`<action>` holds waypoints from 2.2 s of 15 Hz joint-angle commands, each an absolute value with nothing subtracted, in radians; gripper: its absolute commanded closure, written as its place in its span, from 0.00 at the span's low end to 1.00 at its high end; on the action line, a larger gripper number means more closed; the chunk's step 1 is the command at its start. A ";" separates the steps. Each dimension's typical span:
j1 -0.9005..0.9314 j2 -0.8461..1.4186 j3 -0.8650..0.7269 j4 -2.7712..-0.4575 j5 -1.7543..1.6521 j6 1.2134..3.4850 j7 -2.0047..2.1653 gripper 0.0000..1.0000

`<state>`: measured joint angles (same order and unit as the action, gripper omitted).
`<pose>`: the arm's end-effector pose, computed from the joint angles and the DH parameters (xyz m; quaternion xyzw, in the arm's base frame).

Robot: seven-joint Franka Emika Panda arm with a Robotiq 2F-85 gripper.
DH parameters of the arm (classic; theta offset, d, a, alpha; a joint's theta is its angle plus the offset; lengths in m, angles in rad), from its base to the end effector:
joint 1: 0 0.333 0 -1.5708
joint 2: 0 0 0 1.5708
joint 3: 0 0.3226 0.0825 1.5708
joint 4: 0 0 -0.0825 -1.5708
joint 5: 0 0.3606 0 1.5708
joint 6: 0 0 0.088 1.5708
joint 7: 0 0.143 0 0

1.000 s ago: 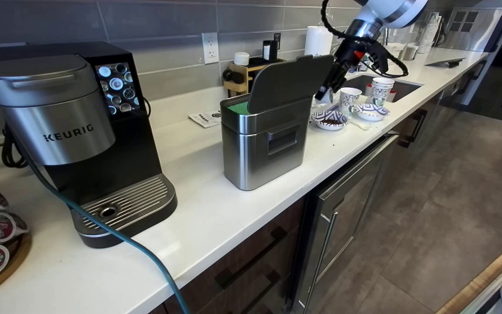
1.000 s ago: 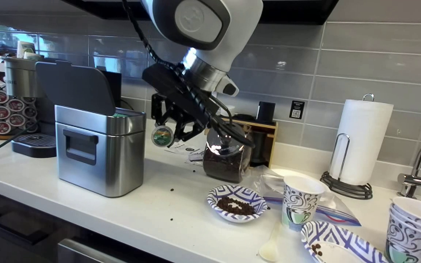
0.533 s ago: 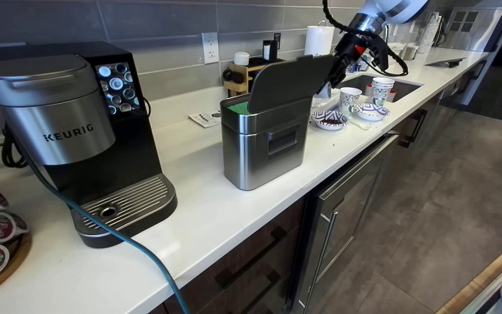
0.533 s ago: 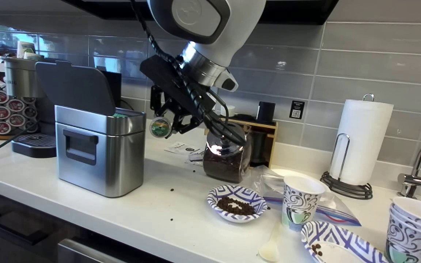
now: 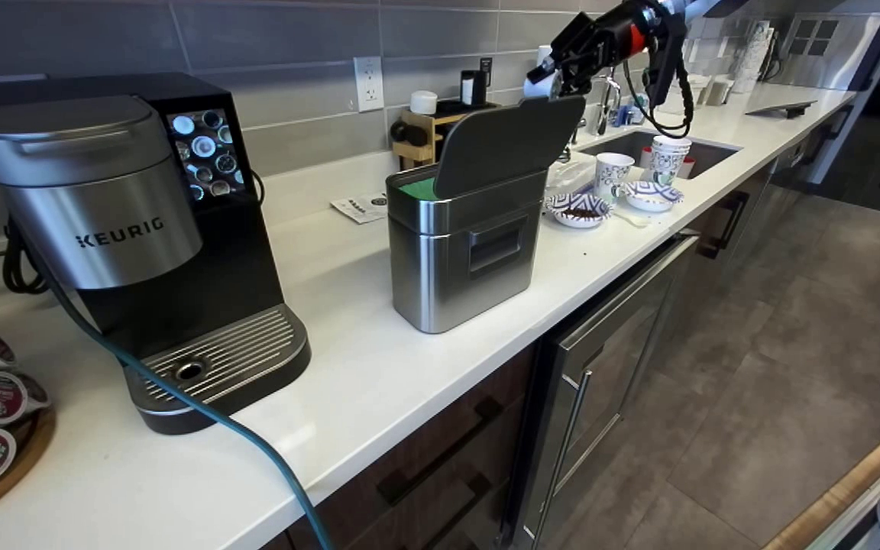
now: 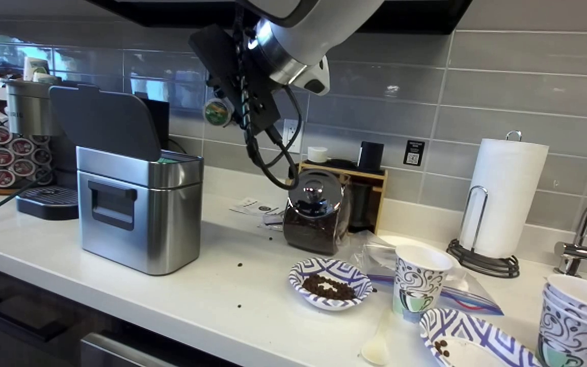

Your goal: Put the coffee pod in the bin, and then close the bin

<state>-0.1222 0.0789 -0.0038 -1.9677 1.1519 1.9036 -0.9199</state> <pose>0.5694 0.0259 0.4583 -0.8544 -0.1258 -0.1981 0.4636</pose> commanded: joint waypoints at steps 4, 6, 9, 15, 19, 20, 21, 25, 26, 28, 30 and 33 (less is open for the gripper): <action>-0.108 0.139 -0.031 -1.922 1.335 1.621 -0.902 0.87; -0.102 0.163 -0.029 -1.904 1.342 1.576 -0.885 0.87; -0.088 0.193 -0.025 -1.878 1.329 1.549 -0.846 0.87; -0.061 0.238 -0.014 -1.841 1.322 1.538 -0.788 0.87; -0.054 0.255 -0.010 -1.820 1.313 1.521 -0.761 0.36; -0.054 0.257 -0.010 -1.818 1.312 1.514 -0.755 0.31; -0.054 0.257 -0.011 -1.813 1.308 1.505 -0.747 0.22; -0.056 0.257 -0.014 -1.795 1.301 1.467 -0.726 0.00; -0.056 0.257 -0.015 -1.791 1.299 1.462 -0.722 0.00; -0.057 0.256 -0.018 -1.782 1.293 1.451 -0.716 0.00; -0.063 0.250 -0.020 -1.768 1.283 1.415 -0.707 0.00; -0.069 0.208 -0.028 -1.762 1.244 1.322 -0.713 0.00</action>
